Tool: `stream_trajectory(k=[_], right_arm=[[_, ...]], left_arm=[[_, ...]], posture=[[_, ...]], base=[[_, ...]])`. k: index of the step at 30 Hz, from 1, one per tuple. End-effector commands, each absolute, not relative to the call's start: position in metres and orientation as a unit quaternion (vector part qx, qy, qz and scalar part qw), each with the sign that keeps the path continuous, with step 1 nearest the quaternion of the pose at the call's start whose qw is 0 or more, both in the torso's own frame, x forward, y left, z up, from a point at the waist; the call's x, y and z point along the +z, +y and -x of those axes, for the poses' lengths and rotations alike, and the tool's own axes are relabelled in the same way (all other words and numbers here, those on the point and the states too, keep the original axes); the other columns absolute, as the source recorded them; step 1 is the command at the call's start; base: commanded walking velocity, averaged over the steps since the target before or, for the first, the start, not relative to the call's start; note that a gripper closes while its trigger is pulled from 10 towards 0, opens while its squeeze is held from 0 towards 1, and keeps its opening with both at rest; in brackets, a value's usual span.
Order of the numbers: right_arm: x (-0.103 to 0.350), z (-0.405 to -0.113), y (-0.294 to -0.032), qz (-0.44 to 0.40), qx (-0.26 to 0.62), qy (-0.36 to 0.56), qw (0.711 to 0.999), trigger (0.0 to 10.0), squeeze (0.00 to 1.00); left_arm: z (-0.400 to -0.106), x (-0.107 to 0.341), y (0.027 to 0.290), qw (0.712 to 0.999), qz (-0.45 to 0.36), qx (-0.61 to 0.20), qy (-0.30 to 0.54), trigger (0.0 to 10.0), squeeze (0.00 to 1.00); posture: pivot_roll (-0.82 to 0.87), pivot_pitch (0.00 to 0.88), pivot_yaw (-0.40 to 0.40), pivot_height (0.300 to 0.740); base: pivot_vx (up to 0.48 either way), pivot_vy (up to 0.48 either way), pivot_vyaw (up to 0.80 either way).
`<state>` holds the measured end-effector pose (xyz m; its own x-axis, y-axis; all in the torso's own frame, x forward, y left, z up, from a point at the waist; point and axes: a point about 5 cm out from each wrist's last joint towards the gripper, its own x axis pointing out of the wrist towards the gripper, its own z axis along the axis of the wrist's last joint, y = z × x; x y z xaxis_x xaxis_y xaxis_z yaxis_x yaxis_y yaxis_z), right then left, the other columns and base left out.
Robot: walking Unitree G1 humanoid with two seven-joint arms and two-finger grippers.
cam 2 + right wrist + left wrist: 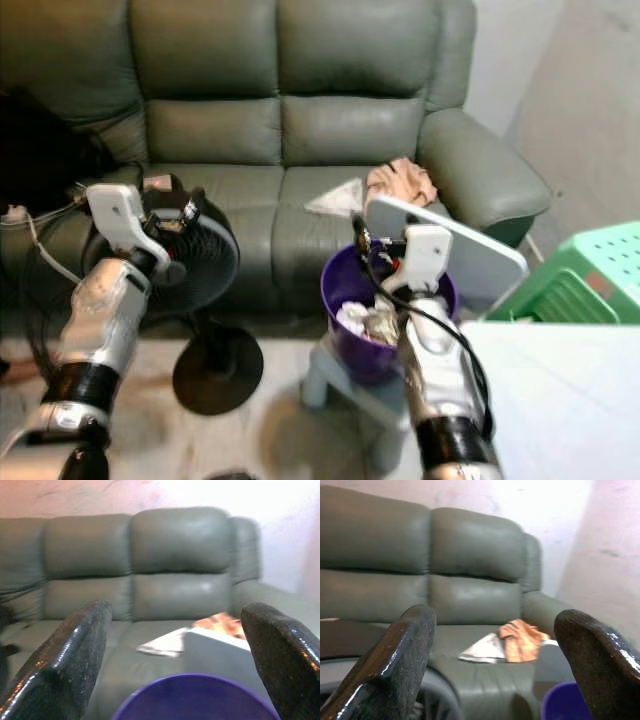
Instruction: Picking trash to rubbish bin
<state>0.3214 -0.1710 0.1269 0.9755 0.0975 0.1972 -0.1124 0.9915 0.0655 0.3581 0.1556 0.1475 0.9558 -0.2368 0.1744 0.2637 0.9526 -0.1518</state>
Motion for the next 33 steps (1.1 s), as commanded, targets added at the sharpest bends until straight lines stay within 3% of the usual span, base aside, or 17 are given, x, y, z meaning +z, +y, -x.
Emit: stream_trajectory(k=[1, 6, 33], right_arm=[[0.1297, -0.323, -0.1628, -0.043, 0.066, -0.101, 0.992, 10.0, 0.0], [0.1307, -0.3223, -0.1628, -0.041, 0.068, -0.1, 0.992, 10.0, 0.0], [0.1281, -0.3204, -0.1681, -0.027, 0.067, -0.086, 0.994, 10.0, 0.0]], left_arm=[[-0.3602, 0.1522, 0.1651, 0.987, 0.077, -0.114, -0.086, 10.0, 0.0], [-0.3609, 0.1521, 0.1646, 0.987, 0.077, -0.115, -0.086, 10.0, 0.0], [-0.3606, 0.1506, 0.1591, 0.987, 0.08, -0.109, -0.092, 10.0, 0.0]], posture=[[0.03, 0.0, -0.023, 0.715], [0.03, 0.0, -0.024, 0.715], [0.01, 0.0, -0.036, 0.715]], base=[[0.0, 0.439, 0.0], [0.0, 0.435, 0.0], [0.0, 0.0, 0.0]])
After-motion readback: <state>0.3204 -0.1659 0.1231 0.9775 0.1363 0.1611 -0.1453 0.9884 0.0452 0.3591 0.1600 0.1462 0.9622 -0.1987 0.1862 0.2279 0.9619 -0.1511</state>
